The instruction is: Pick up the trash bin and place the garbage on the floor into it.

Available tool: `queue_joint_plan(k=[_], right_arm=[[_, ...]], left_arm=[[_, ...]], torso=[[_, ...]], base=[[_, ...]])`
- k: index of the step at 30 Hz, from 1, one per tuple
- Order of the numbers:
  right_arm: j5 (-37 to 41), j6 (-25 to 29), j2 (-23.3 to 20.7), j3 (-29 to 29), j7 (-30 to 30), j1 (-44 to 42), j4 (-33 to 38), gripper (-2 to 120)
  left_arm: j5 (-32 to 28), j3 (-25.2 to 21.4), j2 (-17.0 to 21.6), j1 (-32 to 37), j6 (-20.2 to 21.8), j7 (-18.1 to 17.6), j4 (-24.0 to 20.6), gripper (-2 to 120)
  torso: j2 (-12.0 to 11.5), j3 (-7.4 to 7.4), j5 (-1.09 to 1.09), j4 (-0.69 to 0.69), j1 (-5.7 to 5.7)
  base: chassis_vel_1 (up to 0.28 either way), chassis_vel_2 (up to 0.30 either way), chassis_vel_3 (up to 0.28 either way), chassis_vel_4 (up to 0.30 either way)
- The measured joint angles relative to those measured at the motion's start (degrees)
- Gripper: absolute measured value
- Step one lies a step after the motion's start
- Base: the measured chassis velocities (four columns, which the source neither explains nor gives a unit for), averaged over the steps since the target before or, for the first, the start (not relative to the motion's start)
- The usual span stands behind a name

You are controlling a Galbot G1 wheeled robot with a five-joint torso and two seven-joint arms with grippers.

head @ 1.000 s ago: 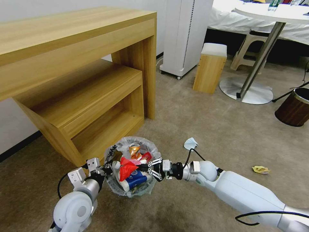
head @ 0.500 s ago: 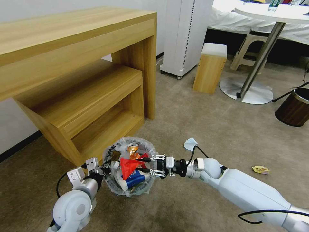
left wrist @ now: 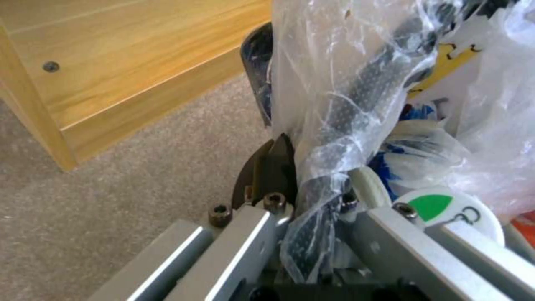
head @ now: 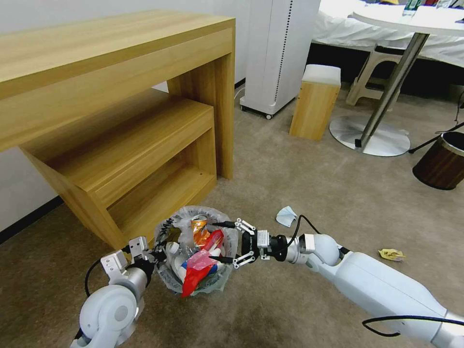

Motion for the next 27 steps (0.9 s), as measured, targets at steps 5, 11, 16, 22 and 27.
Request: queue_joint_plan(k=[5, 11, 16, 22, 27], right_arm=[[0.8, -0.3, -0.4, 2.9, 3.0, -1.0, 1.2, 100], [1.3, -0.6, -1.2, 7.1, 4.3, -2.6, 2.1, 100], [1.4, -0.9, -2.5, 11.2, 4.6, -5.5, 3.3, 100], [-0.7, -1.0, -3.7, 16.2, 7.2, -10.0, 4.5, 100], [-3.9, -2.2, -4.0, 21.4, 15.3, -15.8, 5.7, 100]], left_arm=[[-1.4, -0.7, 2.1, 0.7, 1.8, -0.5, -1.0, 0], [-5.9, -1.0, 6.9, 0.7, 4.7, -2.3, -2.5, 0], [-11.3, -1.1, 13.2, 0.6, 6.3, -4.4, -2.9, 0], [-18.0, -1.2, 22.1, -0.1, 7.6, -7.1, -3.3, 0], [-21.6, -1.0, 26.2, -1.1, 7.5, -8.2, -3.9, 0]], torso=[[0.0, 0.00, 0.00, 0.01, 0.00], [0.0, 0.00, 0.00, 0.00, 0.00], [0.0, 0.00, 0.00, 0.00, 0.00], [0.0, 0.00, 0.00, 0.01, 0.00], [0.0, 0.00, 0.01, 0.00, 0.00]], base=[[0.000, 0.000, 0.000, 0.000], [0.000, 0.000, 0.000, 0.000], [0.000, 0.000, 0.000, 0.000], [0.000, 0.000, 0.000, 0.000], [0.000, 0.000, 0.000, 0.000]])
